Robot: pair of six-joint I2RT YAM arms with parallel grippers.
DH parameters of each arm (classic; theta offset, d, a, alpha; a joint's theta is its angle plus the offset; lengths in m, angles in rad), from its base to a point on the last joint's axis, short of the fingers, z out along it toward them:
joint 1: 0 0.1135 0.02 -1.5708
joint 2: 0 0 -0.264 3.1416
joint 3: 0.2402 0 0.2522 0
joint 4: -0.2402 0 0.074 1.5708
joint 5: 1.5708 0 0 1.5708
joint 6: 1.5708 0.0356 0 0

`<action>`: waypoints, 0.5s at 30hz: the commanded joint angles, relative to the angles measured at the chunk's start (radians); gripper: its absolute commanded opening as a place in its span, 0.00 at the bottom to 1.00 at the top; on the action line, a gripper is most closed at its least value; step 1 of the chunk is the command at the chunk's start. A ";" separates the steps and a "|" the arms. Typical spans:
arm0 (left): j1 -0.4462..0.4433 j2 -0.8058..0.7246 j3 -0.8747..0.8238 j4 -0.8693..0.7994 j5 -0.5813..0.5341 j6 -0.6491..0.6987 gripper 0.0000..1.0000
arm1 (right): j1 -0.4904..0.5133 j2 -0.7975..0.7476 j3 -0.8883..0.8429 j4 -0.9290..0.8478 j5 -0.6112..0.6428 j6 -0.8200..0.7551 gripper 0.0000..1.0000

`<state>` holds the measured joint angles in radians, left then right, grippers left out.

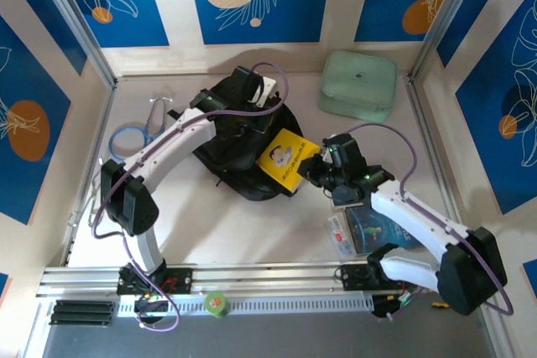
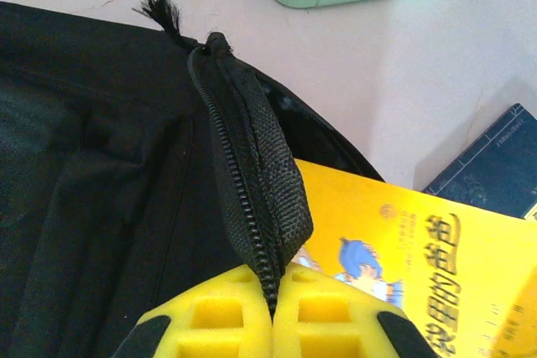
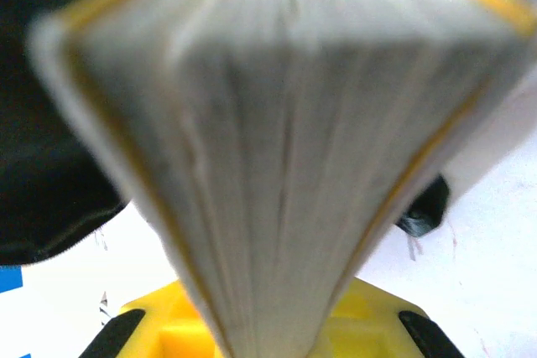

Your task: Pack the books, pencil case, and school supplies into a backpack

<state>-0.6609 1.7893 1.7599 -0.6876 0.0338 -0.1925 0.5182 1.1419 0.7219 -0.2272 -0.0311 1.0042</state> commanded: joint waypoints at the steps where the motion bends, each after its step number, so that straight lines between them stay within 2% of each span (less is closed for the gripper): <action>1: 0.009 -0.076 0.038 0.069 0.057 0.000 0.00 | 0.007 0.065 0.094 0.225 -0.048 0.013 0.09; 7: 0.008 -0.099 0.042 0.065 0.056 0.006 0.00 | 0.011 0.185 0.158 0.436 -0.131 0.062 0.09; 12: 0.008 -0.096 0.043 0.069 0.076 -0.001 0.00 | 0.014 0.284 0.192 0.471 -0.105 0.095 0.09; 15: 0.010 -0.088 0.044 0.072 0.076 -0.002 0.00 | 0.039 0.379 0.246 0.469 -0.048 0.063 0.09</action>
<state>-0.6609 1.7287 1.7634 -0.6724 0.0772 -0.1928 0.5339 1.4704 0.9016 0.1303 -0.1009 1.0821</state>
